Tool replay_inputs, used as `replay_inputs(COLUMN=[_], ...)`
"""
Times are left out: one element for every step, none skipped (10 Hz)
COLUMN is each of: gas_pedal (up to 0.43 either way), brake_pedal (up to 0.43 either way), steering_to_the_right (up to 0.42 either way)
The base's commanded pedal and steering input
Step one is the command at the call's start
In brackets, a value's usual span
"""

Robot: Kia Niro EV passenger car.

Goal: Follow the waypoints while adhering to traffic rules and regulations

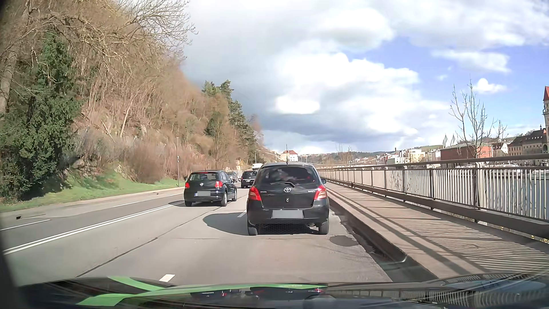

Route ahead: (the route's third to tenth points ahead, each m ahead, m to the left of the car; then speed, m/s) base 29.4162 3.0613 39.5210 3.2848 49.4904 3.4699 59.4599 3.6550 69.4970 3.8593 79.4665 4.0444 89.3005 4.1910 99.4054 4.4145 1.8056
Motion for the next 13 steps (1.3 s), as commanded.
replay_inputs(gas_pedal=[0.000,0.000,0.000,0.000,0.000,0.000,0.000,0.000,0.000,0.000,0.000,0.000,0.000], brake_pedal=[0.067,0.049,0.037,0.043,0.043,0.043,0.037,0.030,0.024,0.018,0.018,0.018,0.012], steering_to_the_right=[-0.009,-0.009,-0.010,-0.010,-0.010,-0.011,-0.012,-0.010,-0.009,-0.010,-0.010,-0.010,-0.010])
